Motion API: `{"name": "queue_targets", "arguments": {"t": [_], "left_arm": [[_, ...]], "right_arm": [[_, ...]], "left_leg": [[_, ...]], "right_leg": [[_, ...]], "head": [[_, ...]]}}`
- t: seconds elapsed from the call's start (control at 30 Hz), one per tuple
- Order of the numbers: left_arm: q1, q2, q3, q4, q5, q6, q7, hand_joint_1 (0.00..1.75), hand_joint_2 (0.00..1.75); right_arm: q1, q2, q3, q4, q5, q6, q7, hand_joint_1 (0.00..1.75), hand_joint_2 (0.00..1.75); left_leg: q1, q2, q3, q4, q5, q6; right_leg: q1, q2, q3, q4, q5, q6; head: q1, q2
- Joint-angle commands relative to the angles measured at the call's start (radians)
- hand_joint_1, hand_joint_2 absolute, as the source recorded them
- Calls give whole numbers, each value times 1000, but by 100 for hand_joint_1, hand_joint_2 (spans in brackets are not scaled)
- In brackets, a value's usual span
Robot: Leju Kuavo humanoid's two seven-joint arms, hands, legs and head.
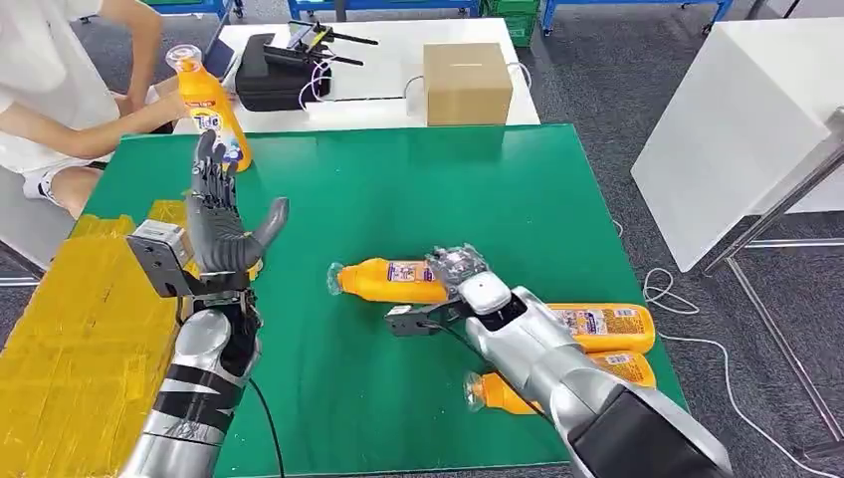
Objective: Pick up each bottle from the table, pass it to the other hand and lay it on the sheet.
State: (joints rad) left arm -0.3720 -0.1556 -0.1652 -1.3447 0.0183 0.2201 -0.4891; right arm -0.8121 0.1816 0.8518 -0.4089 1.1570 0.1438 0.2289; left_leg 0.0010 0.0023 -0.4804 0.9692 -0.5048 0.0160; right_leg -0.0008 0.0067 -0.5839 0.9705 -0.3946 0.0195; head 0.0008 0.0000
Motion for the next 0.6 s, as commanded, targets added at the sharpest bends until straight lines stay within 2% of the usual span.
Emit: {"name": "queue_targets", "arguments": {"t": [0.03, 0.6], "left_arm": [[-37, 7, -24, 72, 4, 5, 5, 0, 175], [-45, 4, -36, 81, 6, 5, 2, 0, 175]], "right_arm": [[10, -8, -42, 78, -20, -8, 2, 0, 175], [30, 4, -94, 96, -54, -37, -10, 0, 175]], "left_leg": [[1, -3, 1, -1, 0, -1], [2, -3, 2, -1, 0, -1]], "right_leg": [[1, -3, 2, -1, -1, 0], [2, -3, 3, -2, 0, 0]], "head": [[-1, 0], [0, 0]]}}
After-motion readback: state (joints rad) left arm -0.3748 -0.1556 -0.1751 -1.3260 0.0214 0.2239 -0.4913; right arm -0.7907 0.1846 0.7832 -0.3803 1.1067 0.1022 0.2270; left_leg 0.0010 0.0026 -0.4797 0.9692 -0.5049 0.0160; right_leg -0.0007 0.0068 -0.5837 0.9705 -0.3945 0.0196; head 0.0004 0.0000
